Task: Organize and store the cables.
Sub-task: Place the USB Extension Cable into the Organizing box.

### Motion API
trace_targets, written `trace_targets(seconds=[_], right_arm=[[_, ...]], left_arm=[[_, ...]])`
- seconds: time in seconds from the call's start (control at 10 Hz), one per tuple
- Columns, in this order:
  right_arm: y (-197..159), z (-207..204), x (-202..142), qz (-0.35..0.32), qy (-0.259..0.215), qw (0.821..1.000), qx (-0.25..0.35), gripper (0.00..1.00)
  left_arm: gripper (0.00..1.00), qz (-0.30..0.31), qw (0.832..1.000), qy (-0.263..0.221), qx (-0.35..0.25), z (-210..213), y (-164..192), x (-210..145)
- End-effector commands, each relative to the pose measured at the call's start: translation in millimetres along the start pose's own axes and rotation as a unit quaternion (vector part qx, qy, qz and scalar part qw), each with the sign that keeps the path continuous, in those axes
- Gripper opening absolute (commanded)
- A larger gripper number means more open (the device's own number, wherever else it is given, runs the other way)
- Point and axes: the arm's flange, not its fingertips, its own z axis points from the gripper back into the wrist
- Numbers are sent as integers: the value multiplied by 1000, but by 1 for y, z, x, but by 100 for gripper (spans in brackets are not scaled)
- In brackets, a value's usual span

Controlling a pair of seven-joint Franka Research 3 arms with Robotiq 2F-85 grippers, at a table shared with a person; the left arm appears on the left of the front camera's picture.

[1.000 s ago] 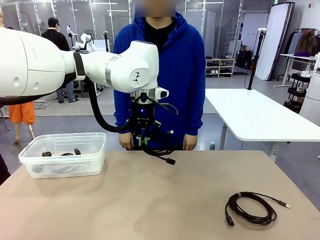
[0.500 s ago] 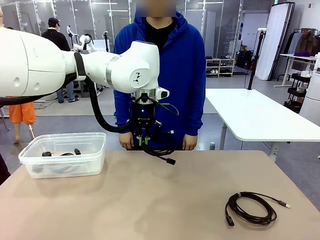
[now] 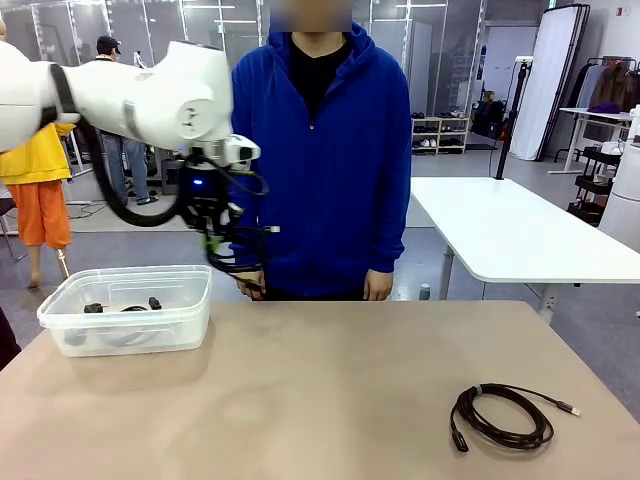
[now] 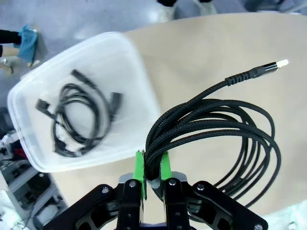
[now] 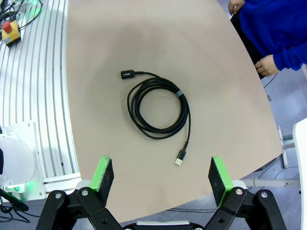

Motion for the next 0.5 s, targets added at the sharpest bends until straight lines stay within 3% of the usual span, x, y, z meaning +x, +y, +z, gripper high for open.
trace_targets(seconds=[0.0,0.2,0.3,0.4], right_arm=[[0,0,1,-2,8,1000,0,100],[0,0,1,-2,8,1000,0,100],[0,0,1,-2,8,1000,0,100],[0,0,1,-2,8,1000,0,100]], left_arm=[[15,-4,1000,2,5,-28,56,-5],[15,45,999,9,-22,-60,121,-15],[15,45,996,29,-78,-71,140,-23],[15,64,995,31,-74,-79,155,-31]])
